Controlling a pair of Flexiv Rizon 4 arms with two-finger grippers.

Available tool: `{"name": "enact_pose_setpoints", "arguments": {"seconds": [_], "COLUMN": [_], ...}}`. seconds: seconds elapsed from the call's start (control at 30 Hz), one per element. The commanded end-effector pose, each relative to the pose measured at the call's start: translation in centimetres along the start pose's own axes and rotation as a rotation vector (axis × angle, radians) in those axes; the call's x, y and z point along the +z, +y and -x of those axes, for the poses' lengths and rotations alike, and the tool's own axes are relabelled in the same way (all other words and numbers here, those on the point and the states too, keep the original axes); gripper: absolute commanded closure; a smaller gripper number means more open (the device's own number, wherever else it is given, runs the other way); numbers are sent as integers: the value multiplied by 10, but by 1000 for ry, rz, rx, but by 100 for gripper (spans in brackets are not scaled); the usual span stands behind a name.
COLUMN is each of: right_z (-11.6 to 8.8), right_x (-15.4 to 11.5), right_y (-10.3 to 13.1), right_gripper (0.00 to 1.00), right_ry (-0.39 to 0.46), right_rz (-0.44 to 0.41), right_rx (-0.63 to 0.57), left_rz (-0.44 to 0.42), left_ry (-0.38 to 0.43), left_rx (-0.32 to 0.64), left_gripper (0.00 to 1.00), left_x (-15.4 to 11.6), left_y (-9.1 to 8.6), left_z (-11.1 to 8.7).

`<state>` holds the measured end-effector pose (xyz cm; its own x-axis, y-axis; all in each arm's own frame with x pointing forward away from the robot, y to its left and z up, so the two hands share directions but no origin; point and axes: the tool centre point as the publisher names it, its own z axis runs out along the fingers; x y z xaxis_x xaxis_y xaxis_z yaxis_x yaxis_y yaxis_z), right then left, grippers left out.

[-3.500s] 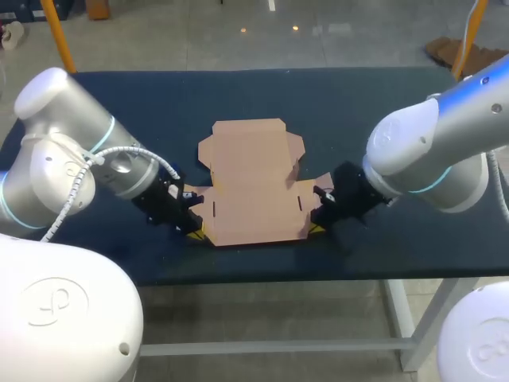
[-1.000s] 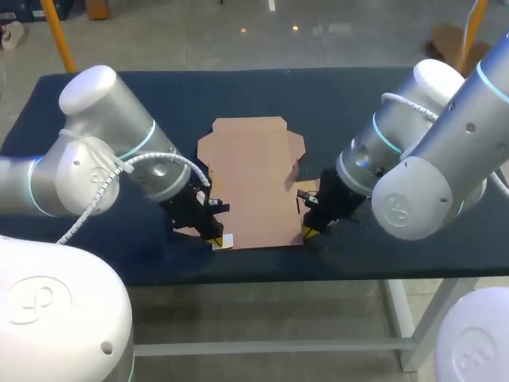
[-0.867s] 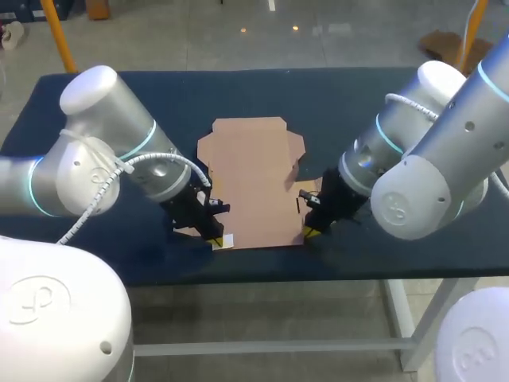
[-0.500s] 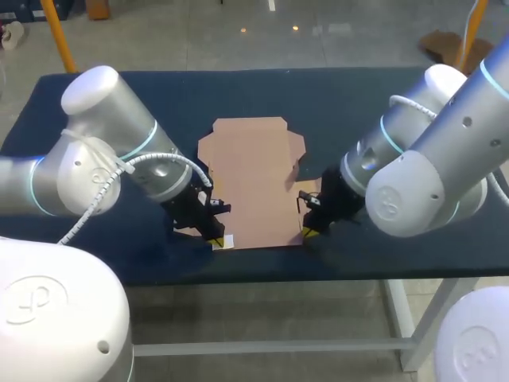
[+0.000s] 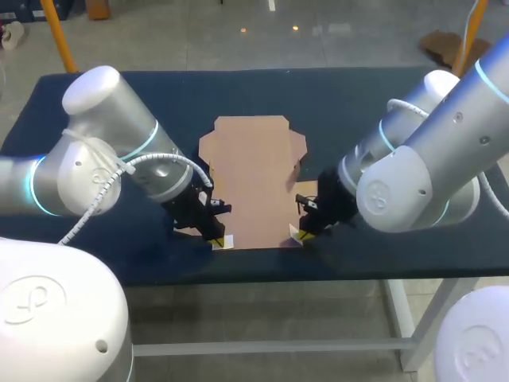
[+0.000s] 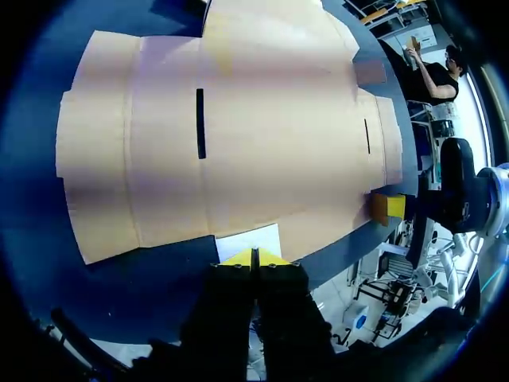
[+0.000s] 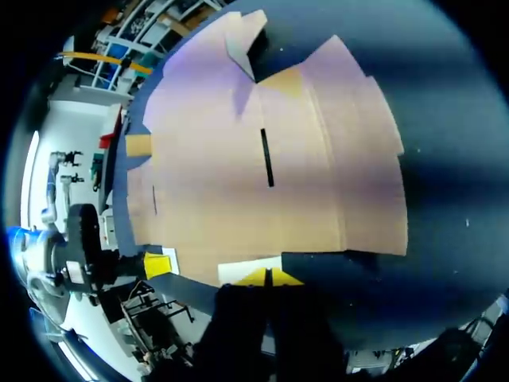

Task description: Assemble the packaging by folding the flat box into shape, placing the metal phone stand inside, and closing the box properly

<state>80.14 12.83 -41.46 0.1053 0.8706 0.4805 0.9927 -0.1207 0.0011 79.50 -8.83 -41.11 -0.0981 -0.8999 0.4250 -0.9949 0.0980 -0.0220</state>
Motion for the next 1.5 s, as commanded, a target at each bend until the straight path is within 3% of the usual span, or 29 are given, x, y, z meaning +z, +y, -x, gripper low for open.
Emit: {"name": "enact_pose_setpoints", "arguments": {"seconds": [0.03, 1.03, 1.5], "right_z": [-1, 4, 6], "right_x": [4, 32, -7], "right_y": [0, -5, 1], "right_gripper": [100, 100, 100], "right_ry": [14, -36, 55], "right_rz": [-4, -9, 16], "right_rx": [-8, -62, -72], "left_rz": [1, -31, -150], "left_ry": [-9, -48, -88], "left_rx": [-1, -11, 1], "left_gripper": [100, 100, 100], "left_x": [6, 12, -25], "left_y": [0, 2, 5], "left_z": [-1, -1, -7]}}
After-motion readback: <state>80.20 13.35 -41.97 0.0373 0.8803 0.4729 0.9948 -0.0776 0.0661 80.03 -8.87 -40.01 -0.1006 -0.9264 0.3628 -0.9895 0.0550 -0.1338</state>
